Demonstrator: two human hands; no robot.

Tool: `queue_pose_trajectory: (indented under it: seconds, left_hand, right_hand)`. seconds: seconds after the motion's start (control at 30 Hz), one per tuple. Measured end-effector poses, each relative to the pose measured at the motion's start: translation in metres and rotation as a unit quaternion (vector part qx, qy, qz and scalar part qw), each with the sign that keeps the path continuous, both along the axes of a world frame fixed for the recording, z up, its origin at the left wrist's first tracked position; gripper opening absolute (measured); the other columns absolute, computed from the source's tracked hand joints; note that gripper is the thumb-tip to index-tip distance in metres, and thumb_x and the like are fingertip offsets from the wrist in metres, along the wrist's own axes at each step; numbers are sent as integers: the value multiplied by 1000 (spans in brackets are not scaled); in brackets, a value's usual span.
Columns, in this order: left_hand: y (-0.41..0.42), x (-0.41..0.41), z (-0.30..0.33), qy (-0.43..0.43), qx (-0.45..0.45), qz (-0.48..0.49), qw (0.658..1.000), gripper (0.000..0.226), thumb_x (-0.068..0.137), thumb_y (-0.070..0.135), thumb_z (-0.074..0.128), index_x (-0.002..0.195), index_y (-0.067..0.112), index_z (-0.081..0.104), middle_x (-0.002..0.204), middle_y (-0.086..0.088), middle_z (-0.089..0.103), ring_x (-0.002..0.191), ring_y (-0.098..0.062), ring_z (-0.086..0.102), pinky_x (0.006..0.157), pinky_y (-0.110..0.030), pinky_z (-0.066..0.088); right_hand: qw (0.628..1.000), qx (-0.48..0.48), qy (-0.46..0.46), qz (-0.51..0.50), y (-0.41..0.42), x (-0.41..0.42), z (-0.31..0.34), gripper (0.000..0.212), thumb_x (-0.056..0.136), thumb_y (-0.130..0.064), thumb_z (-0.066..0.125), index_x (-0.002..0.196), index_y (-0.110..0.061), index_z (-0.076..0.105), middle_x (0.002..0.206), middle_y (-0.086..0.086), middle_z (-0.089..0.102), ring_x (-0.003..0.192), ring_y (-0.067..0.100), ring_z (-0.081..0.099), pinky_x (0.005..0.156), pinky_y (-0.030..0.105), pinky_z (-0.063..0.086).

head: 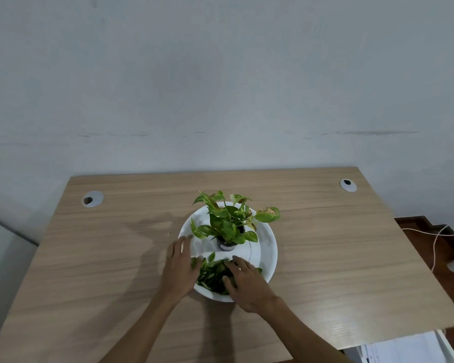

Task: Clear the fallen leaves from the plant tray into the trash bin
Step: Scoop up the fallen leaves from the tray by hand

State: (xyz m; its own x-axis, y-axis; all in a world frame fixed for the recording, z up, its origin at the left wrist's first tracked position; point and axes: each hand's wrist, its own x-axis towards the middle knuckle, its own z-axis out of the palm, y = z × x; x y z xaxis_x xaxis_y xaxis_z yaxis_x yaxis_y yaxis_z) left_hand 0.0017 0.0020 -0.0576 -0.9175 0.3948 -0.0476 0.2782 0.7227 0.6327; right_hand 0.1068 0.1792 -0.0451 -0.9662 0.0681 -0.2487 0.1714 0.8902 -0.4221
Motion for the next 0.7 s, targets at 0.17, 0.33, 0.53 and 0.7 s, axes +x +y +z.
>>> queue_pose_trajectory:
  seconds: [0.17, 0.33, 0.53, 0.7]
  left_hand:
    - [3, -16, 14, -108, -187, -241, 946, 88, 84, 65, 55, 154, 28, 18, 162, -1, 21, 149, -23, 16, 118, -38, 20]
    - [14, -14, 11, -94, -287, -266, 916, 106, 68, 83, 52, 153, 27, 22, 151, -4, 38, 135, -29, 38, 111, -40, 32]
    - [20, -9, 18, -116, -278, -310, 902, 104, 72, 65, 66, 155, 25, 16, 156, -1, 33, 135, -26, 40, 108, -41, 38]
    - [15, -15, 19, -106, -254, -316, 908, 97, 76, 61, 65, 154, 25, 20, 156, -1, 33, 136, -26, 37, 108, -43, 38]
  right_hand:
    - [996, 0, -32, -89, 23, -3, 12, 60, 95, -33, 45, 149, -15, 27, 156, 14, 25, 142, 32, 26, 111, 42, 34]
    - [989, 34, -117, -83, 16, -9, 11, 66, 92, -46, 46, 146, -13, 28, 149, 16, 31, 132, 38, 36, 106, 45, 38]
    - [981, -36, -159, -104, -14, -13, 12, 59, 84, -48, 50, 132, -14, 43, 132, 13, 43, 119, 40, 44, 102, 43, 39]
    - [985, -16, -141, -98, -14, -10, 16, 73, 81, -48, 58, 143, -19, 34, 146, 8, 36, 127, 35, 38, 100, 45, 43]
